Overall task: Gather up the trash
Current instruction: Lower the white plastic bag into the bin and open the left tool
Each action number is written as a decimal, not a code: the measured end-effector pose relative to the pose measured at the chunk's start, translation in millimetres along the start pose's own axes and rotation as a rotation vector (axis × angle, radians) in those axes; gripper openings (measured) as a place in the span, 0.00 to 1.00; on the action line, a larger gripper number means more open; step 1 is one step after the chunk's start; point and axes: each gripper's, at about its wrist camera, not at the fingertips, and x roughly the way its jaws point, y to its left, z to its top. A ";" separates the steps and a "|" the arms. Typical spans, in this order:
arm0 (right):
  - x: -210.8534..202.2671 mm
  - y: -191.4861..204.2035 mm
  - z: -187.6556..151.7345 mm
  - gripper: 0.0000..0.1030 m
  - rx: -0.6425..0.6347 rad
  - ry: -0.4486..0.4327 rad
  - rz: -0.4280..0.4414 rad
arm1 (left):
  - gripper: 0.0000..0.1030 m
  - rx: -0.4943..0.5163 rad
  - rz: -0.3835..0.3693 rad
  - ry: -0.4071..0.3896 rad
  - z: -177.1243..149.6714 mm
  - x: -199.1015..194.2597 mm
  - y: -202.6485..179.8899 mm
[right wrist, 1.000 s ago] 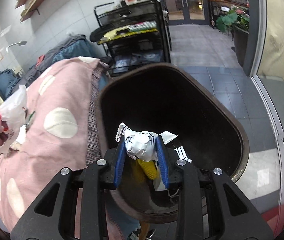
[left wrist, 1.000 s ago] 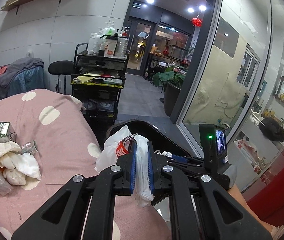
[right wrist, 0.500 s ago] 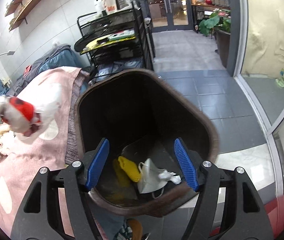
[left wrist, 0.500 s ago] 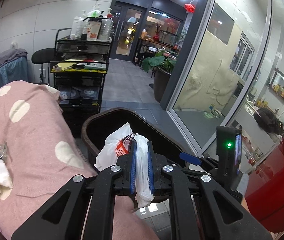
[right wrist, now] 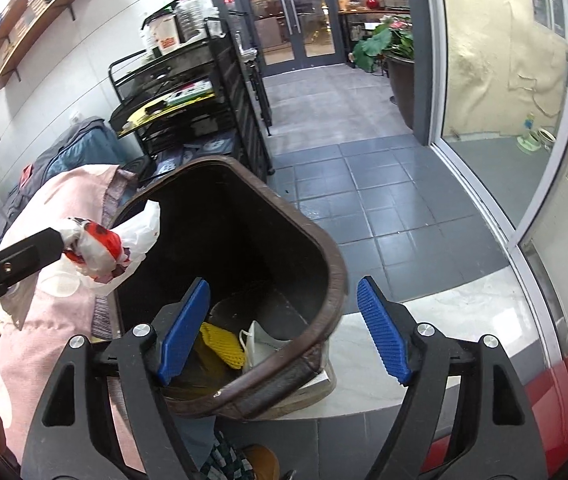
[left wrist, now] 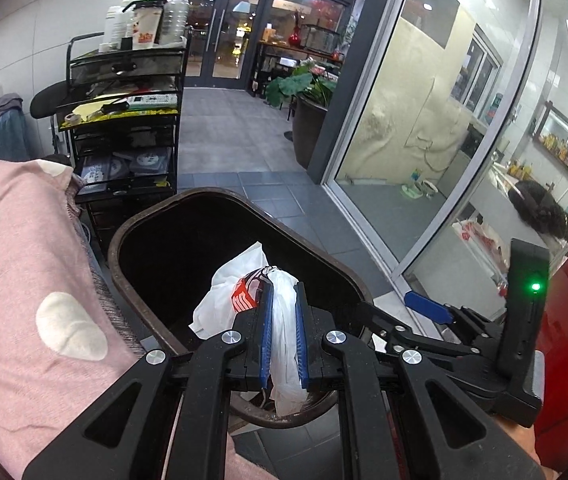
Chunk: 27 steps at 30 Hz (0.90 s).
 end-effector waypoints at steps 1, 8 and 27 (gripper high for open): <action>0.0 -2.1 -0.4 0.74 0.006 0.001 -0.005 | 0.10 0.002 0.003 0.013 0.6 4.7 -0.3; 2.4 -14.0 0.3 0.75 0.038 -0.003 -0.035 | 0.11 0.018 0.028 0.073 -1.6 28.3 0.7; -1.8 -10.0 6.5 0.87 0.063 -0.033 -0.026 | 0.94 0.030 0.096 -0.071 -13.1 -13.2 0.8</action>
